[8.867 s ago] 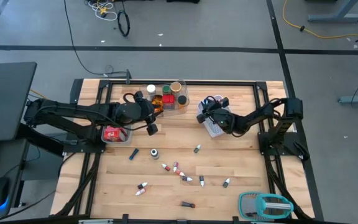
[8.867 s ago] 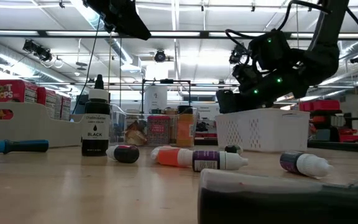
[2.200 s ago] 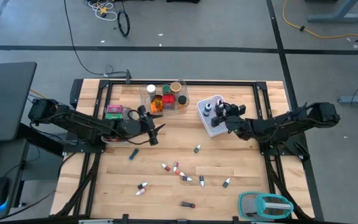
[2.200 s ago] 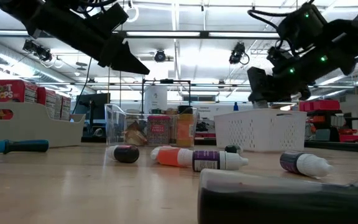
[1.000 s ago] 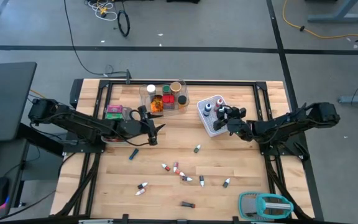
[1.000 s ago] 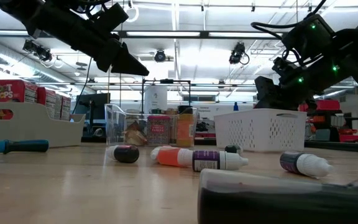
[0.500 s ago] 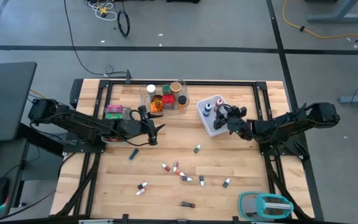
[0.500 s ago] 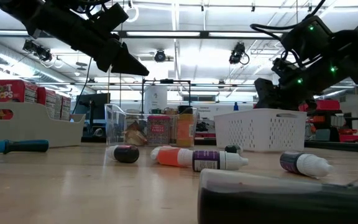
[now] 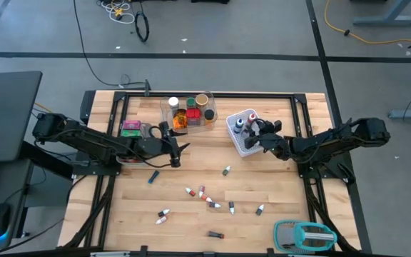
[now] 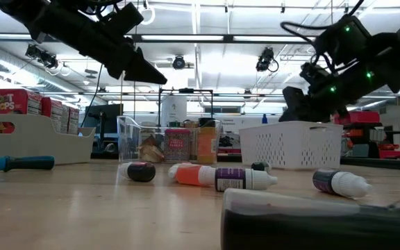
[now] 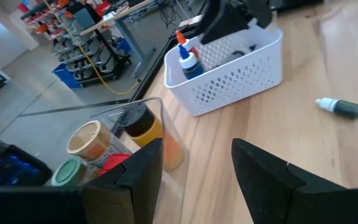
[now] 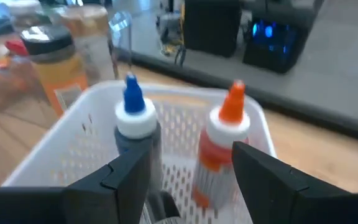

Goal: Pick & Place Kitchen Items
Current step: Put the big black food coloring bottle into the white bin

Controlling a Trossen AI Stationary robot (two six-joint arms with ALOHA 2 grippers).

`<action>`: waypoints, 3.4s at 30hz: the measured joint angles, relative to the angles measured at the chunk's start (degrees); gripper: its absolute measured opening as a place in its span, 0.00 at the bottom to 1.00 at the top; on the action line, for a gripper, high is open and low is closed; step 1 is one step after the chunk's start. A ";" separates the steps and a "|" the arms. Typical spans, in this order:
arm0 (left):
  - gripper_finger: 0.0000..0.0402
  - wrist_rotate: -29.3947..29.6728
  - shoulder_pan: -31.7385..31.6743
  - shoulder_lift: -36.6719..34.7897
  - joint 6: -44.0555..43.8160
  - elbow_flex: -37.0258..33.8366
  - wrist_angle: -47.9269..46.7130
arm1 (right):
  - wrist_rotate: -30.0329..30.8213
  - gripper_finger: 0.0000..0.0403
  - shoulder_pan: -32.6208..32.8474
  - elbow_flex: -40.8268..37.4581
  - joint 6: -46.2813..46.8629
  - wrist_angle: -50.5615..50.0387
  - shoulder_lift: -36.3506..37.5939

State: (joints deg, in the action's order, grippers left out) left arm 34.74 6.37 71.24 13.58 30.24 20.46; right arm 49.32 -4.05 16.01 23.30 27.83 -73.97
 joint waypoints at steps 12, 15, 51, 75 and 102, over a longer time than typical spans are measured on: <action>0.50 -8.28 0.02 0.00 -0.89 0.02 0.01 | -15.40 0.55 0.04 1.95 -23.13 19.28 0.02; 0.50 -9.55 0.02 0.00 -0.31 0.02 0.03 | -19.97 0.54 0.04 7.42 -23.86 7.51 0.46; 0.50 -7.36 -0.04 0.00 9.49 0.07 7.65 | -47.91 0.54 -14.95 35.93 -4.16 -78.23 -19.77; 0.50 -7.38 -0.04 0.00 8.18 0.00 7.23 | -45.06 0.05 -14.99 51.71 -8.31 -88.34 -19.89; 0.50 -7.38 -0.04 0.00 7.21 0.00 7.27 | -44.28 0.60 -16.94 36.26 -11.83 -65.68 -19.89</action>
State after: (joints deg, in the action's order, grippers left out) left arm 27.35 6.33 71.24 20.79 30.24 27.73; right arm 5.04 -20.99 52.27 11.47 -37.85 -93.86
